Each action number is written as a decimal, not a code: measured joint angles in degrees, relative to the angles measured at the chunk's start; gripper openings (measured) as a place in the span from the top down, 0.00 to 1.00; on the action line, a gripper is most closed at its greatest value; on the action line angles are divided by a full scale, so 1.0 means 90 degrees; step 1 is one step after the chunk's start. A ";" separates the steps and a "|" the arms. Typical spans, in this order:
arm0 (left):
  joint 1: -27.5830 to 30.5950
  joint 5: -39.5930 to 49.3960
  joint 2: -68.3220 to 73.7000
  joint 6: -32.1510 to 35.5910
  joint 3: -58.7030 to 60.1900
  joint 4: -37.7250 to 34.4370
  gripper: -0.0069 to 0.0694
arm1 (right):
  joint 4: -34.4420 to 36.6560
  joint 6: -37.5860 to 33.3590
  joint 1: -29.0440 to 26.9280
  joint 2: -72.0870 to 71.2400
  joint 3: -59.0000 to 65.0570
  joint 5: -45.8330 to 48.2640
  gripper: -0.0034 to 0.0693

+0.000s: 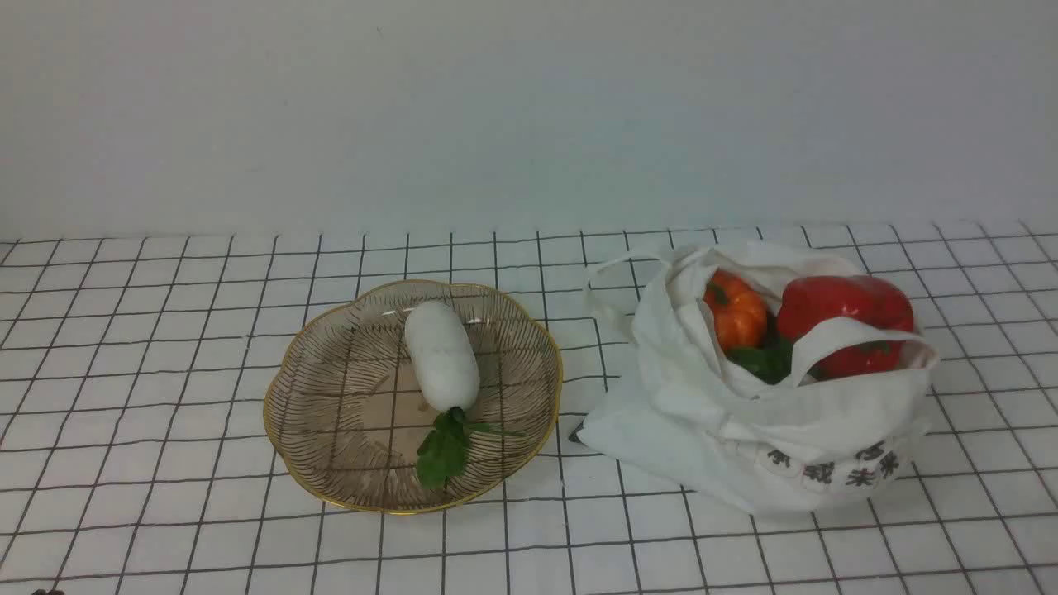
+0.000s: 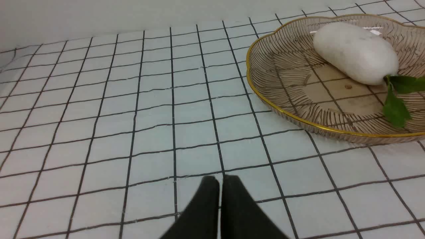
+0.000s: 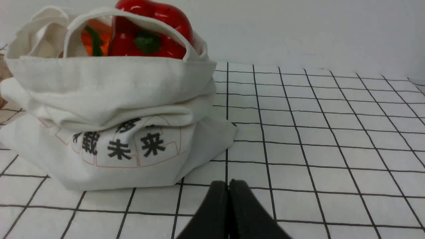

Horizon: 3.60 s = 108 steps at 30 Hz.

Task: Take vegetables from bag on white checkered tablecloth place on plate.
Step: 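Reach for the red bell pepper in the white bag with the right gripper, then place the red bell pepper on the plate with the right gripper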

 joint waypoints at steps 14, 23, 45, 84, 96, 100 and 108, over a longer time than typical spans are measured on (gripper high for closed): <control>0.0000 0.0000 0.0000 0.0000 0.0000 0.0000 0.92 | 0.0000 0.0131 0.0000 0.0000 0.0000 0.0000 0.97; 0.0000 0.0000 0.0000 0.0000 0.0000 0.0000 0.92 | 0.0000 0.0193 0.0000 0.0000 0.0000 0.0000 0.97; 0.0000 0.0000 0.0000 0.0000 0.0000 0.0000 0.92 | 0.4893 0.1811 0.0000 0.0000 0.0070 -0.2679 0.97; 0.0000 0.0000 0.0000 0.0000 0.0000 0.0000 0.92 | 0.0780 0.0050 0.0884 1.0743 -0.9665 0.4847 0.31; 0.0000 0.0000 0.0000 0.0000 0.0000 0.0000 0.92 | 0.0649 0.0173 0.0993 1.1467 -0.9672 0.4889 0.00; 0.0000 0.0000 0.0000 0.0000 0.0000 0.0000 0.92 | 0.0611 0.0173 0.0993 1.1509 -0.9683 0.4906 0.08; 0.0000 0.0000 0.0000 0.0000 0.0000 0.0000 0.92 | 0.0691 0.0173 0.1005 1.1158 -0.9683 0.4962 0.12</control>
